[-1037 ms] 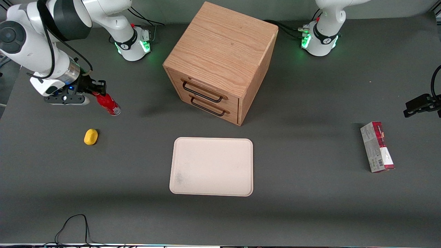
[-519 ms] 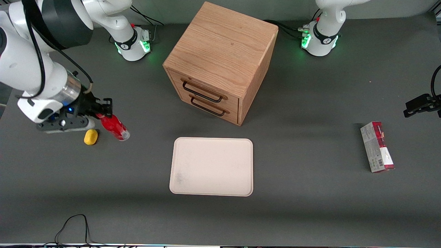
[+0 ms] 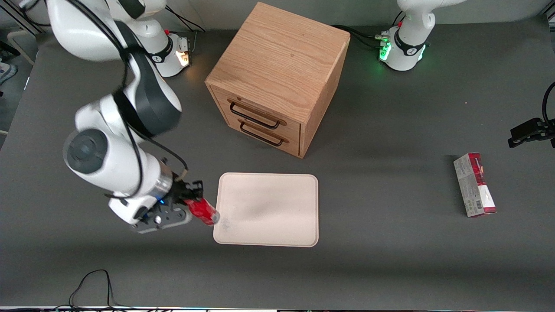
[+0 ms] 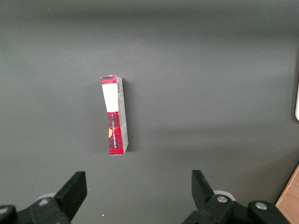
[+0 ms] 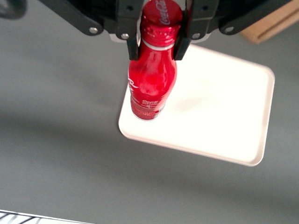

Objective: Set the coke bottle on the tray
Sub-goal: 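Lower the bottle upright onto the tray's rim area and open the right gripper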

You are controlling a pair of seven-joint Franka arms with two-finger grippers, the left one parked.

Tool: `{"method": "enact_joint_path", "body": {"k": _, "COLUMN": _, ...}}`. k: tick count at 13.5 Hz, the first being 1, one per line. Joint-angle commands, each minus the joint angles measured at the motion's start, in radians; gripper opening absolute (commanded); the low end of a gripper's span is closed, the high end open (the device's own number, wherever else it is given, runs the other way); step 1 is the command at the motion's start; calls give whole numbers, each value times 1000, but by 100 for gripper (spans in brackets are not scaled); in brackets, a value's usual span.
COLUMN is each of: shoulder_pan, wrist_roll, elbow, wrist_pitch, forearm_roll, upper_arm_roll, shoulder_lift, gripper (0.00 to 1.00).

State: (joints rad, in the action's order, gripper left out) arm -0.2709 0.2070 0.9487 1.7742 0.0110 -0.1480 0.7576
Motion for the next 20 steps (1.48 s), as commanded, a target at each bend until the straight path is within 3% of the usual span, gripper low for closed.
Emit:
{"method": "enact_joint_path", "body": {"k": 1, "shoulder_pan": -7, "wrist_roll": 0, "elbow": -77, "wrist_pitch": 83, "forearm_roll": 1, "upper_arm_roll": -7, "shoulder_lift": 116, "gripper": 11}}
{"method": "enact_joint_path", "body": {"k": 6, "shoulder_pan": -4, "wrist_roll": 3, "elbow": -9, "wrist_pitch": 165, "forearm_roll": -8, "upper_arm_roll": -5, "shoulder_lift": 158, "gripper": 16}}
{"method": "enact_joint_path", "body": {"k": 8, "shoulder_pan": -2, "wrist_roll": 26, "elbow": 16, "wrist_pitch": 166, "forearm_roll": -9, "upper_arm_roll": -5, "shoulder_lift": 154, "gripper": 24}}
{"method": "enact_joint_path", "body": {"k": 9, "shoulder_pan": -1, "wrist_roll": 44, "elbow": 25, "wrist_pitch": 168, "forearm_roll": -13, "upper_arm_roll": -5, "shoulder_lift": 151, "gripper": 45}}
{"method": "enact_joint_path", "body": {"k": 10, "shoulder_pan": -2, "wrist_roll": 63, "elbow": 27, "wrist_pitch": 169, "forearm_roll": -10, "upper_arm_roll": -5, "shoulder_lift": 150, "gripper": 99}}
{"method": "enact_joint_path", "body": {"k": 16, "shoulder_pan": 2, "wrist_roll": 63, "elbow": 33, "wrist_pitch": 154, "forearm_roll": -2, "upper_arm_roll": -2, "shoulder_lift": 68, "gripper": 100}}
{"method": "enact_joint_path", "body": {"k": 20, "shoulder_pan": 45, "wrist_roll": 52, "elbow": 326, "wrist_pitch": 86, "forearm_roll": -14, "upper_arm_roll": 24, "shoulder_lift": -227, "gripper": 100}}
